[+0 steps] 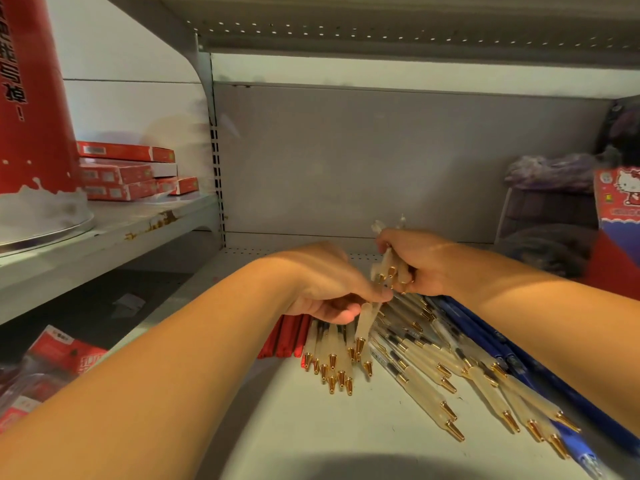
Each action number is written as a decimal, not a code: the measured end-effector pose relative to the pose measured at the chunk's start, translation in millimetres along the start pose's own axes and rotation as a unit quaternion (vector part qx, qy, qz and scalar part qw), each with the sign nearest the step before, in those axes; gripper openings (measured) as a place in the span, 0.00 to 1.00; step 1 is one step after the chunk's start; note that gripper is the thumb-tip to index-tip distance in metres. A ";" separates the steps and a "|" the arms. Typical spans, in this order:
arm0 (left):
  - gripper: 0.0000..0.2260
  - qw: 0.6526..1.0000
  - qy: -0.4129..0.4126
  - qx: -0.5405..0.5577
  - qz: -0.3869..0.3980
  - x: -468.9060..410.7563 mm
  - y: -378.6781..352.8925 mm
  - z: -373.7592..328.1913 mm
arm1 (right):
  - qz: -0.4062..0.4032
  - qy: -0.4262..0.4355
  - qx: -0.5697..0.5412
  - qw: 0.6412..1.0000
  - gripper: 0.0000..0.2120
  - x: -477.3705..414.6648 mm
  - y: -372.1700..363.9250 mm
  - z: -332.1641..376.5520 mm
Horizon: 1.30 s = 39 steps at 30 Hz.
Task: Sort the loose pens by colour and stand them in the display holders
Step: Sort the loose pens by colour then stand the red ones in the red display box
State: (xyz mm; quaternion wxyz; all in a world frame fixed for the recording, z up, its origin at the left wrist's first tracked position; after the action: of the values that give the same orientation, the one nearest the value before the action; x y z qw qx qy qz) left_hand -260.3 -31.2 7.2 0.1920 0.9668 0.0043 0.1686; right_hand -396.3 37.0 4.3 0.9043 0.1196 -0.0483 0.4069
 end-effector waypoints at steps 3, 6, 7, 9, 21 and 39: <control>0.11 0.999 0.013 0.007 0.036 -1.4 -9.0 1.3 | 0.028 0.034 -0.020 0.999 0.07 0.5 -21.9 7.5; 0.06 0.998 0.035 0.022 0.039 1.7 -4.8 3.2 | -0.006 0.053 -0.035 0.998 0.06 2.4 -17.0 13.7; 0.05 0.998 0.042 0.025 0.038 3.3 -2.4 3.7 | -0.027 0.054 -0.034 0.998 0.06 3.8 -10.5 15.2; 0.04 0.998 0.053 0.020 0.032 5.5 3.2 4.7 | -0.050 0.044 -0.033 0.997 0.05 7.0 3.8 13.9; 0.10 0.983 0.086 -0.121 -0.113 -11.7 11.6 16.3 | 0.065 -0.070 0.303 0.948 0.13 38.2 -19.9 -34.6; 0.18 0.964 0.073 -0.216 -0.139 -15.8 7.3 13.9 | 0.135 0.008 0.325 0.936 0.10 66.3 -11.8 -28.8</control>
State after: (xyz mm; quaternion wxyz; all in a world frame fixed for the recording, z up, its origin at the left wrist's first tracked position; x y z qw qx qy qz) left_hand -271.1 -44.2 -7.3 0.4172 0.8772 0.1165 0.2072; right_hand -343.7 84.8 -13.4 0.7532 0.3959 0.0785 0.5194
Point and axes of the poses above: each hand's wrist, its own x-axis away from the middle knuckle, its own y-axis out of the back of the hand, z = x × y, the point moved 6 cm from there along -x, towards the middle knuckle, and after that the axes turned 10 degrees about z, right-handed, at the moved point
